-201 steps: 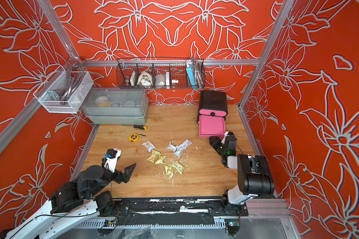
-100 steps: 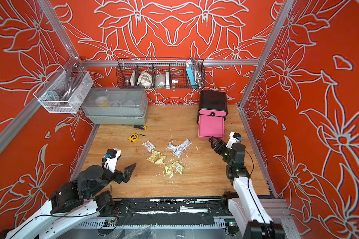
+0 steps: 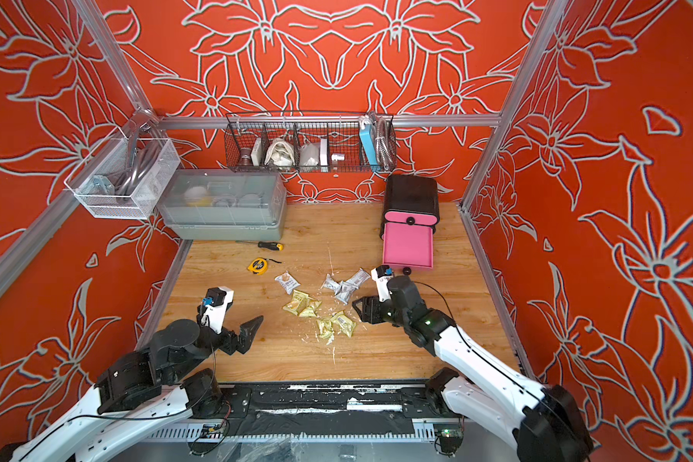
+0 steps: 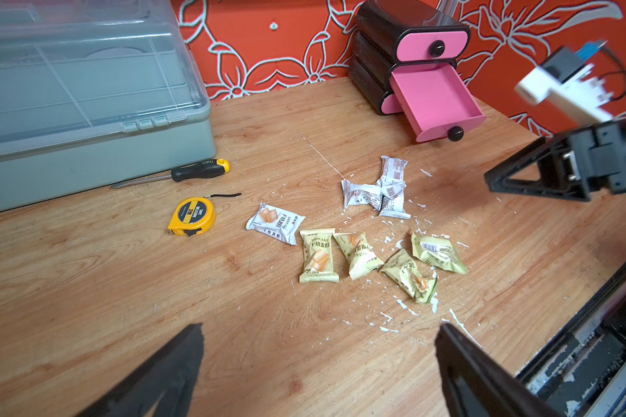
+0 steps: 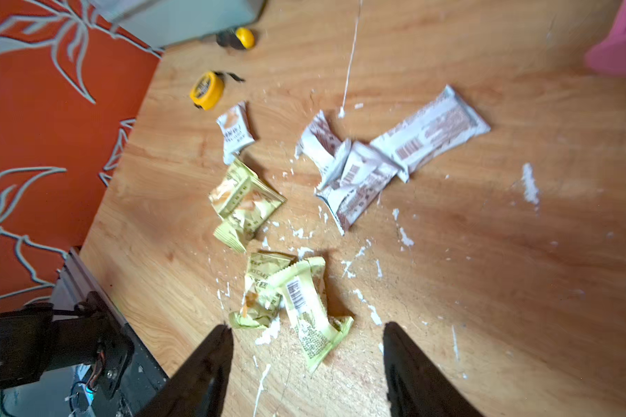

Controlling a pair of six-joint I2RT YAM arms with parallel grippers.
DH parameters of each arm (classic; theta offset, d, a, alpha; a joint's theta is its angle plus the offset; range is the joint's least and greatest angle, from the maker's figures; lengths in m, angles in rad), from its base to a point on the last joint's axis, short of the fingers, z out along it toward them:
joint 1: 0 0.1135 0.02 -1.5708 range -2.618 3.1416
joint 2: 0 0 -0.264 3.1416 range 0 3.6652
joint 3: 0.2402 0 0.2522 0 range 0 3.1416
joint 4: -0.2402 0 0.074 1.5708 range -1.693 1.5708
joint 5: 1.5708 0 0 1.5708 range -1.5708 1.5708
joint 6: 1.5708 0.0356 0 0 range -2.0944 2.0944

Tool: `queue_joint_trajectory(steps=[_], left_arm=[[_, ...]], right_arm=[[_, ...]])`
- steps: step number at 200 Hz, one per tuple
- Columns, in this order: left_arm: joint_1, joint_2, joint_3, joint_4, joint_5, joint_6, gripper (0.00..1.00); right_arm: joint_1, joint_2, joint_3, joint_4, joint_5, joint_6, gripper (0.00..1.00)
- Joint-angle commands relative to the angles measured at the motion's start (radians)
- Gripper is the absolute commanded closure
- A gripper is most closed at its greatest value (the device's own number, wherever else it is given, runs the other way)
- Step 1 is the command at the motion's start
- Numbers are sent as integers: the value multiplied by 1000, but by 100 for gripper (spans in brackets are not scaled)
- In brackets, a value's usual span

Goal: Place the cookies into the drawer by color
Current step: Pick up the cookie at the center of the board.

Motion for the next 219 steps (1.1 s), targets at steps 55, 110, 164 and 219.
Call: queue_joint_trajectory(steps=[55,110,164,219], left_arm=[[-2,-4,15,12,1,3,1],[-3,-4,15,15,-1,5,1],[-3,1,15,13,-2,6,1],[-3,3,16,11,-3,7,1]], right_arm=[[14,364,115,217,135,254,34],[20,556,177,298,121,299,36],[34,629,183,323,128,304,66],[38,559,133,324,116,282,96]])
